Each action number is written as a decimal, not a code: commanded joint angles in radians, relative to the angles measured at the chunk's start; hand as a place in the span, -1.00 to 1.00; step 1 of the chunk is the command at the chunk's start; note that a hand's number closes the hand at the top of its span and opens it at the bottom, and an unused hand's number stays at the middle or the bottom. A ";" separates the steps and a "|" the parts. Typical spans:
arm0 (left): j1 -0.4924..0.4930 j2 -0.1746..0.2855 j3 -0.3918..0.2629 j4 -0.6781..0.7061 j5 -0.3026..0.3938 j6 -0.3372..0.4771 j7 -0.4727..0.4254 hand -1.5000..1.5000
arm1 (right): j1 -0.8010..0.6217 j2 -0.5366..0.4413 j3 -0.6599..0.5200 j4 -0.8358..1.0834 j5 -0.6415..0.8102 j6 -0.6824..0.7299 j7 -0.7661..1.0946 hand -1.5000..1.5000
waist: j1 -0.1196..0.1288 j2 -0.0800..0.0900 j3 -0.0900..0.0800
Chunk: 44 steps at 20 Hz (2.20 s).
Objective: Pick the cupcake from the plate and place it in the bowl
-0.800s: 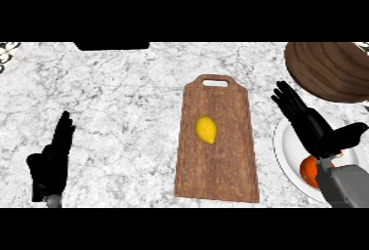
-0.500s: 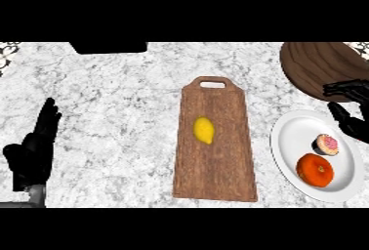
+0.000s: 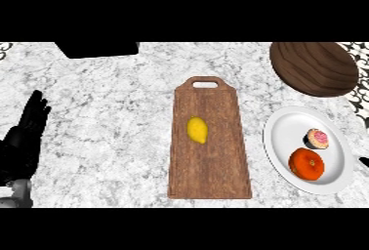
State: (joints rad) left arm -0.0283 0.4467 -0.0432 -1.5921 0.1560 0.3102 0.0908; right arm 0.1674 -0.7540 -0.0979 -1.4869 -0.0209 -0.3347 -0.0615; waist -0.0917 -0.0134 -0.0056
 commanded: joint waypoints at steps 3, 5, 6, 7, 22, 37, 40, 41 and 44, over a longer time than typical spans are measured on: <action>-0.017 0.002 -0.011 -0.021 -0.009 -0.025 0.026 0.00 | 0.355 0.027 -0.046 -0.342 0.098 -0.157 0.110 -1.00 | 0.039 0.004 0.002; -0.055 0.000 0.013 0.011 0.013 -0.057 0.020 0.00 | 0.392 0.024 -0.057 -0.455 0.128 -0.153 0.222 -1.00 | 0.059 0.009 0.003; -0.023 0.018 0.019 -0.005 0.024 -0.090 0.002 0.00 | 0.359 -0.016 -0.106 -0.495 0.103 -0.131 0.314 -1.00 | 0.069 0.010 0.003; -0.084 0.024 0.070 0.100 0.057 -0.133 -0.028 0.00 | 0.352 -0.010 -0.137 -0.462 0.091 -0.095 0.283 -1.00 | 0.071 0.012 0.004; -0.105 -0.032 0.031 0.109 -0.004 -0.145 -0.040 0.00 | 0.038 -0.366 -0.144 -0.281 -0.073 0.424 0.655 -1.00 | 0.116 0.020 0.005; -0.076 -0.058 0.042 0.035 -0.039 -0.149 0.005 0.00 | -0.249 -0.265 0.133 -0.044 -0.085 0.787 0.791 -1.00 | 0.103 0.013 0.005; -0.042 -0.063 0.060 0.038 -0.043 -0.160 -0.031 0.00 | -0.274 -0.213 0.189 0.049 0.038 0.789 0.723 -1.00 | 0.103 0.013 0.006; -0.084 -0.075 0.046 -0.005 -0.068 -0.127 0.051 0.00 | -0.347 -0.193 0.187 0.126 0.072 0.804 0.719 -1.00 | 0.106 0.014 0.006; -0.064 -0.093 0.058 0.033 -0.073 -0.145 -0.002 0.00 | -0.347 -0.153 0.188 0.128 0.211 0.712 0.631 -1.00 | 0.100 0.014 0.006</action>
State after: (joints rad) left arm -0.1304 0.3703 0.0091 -1.5380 0.0963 0.1662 0.1034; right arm -0.1502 -0.9391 0.0831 -1.4061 0.0745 0.4083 0.6312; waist 0.0126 0.0020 0.0005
